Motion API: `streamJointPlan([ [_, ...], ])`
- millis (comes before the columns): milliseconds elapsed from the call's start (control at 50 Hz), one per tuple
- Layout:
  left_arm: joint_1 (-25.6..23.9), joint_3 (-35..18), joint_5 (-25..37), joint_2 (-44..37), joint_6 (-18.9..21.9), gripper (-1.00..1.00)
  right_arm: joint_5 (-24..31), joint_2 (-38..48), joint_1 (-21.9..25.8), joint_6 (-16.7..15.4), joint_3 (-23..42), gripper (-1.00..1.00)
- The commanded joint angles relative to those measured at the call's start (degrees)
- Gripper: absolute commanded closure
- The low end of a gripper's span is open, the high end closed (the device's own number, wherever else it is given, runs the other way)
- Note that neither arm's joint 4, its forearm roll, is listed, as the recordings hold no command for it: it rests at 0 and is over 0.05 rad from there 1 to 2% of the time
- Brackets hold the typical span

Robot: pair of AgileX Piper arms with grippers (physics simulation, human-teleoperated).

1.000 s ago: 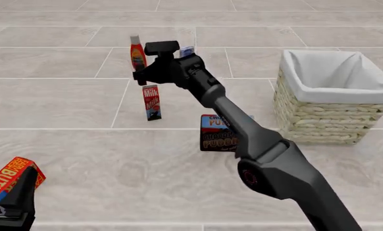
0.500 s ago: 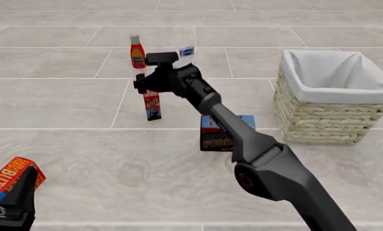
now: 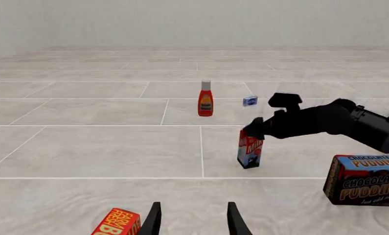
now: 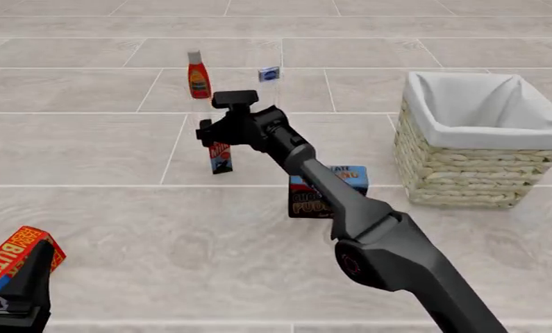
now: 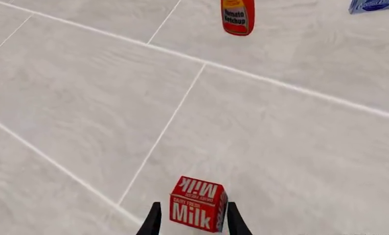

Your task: Pick the milk and place it in the basket.

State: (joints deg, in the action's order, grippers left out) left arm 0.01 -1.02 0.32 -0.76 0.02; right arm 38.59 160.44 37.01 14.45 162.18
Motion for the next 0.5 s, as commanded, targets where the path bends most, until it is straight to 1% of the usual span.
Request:
streamJointPlan([
  [20,0.0,0.0,0.0,0.0,0.0,-1.0,-0.6,1.6,0.0,0.8,0.0,-1.0],
  [480,0.0,0.0,0.0,0.0,0.0,-1.0,-1.5,3.9,0.4,2.4,0.0,-1.0],
  [500,0.0,0.0,0.0,0.0,0.0,-1.0,-1.4,3.6,-0.1,1.7,0.0,1.0],
])
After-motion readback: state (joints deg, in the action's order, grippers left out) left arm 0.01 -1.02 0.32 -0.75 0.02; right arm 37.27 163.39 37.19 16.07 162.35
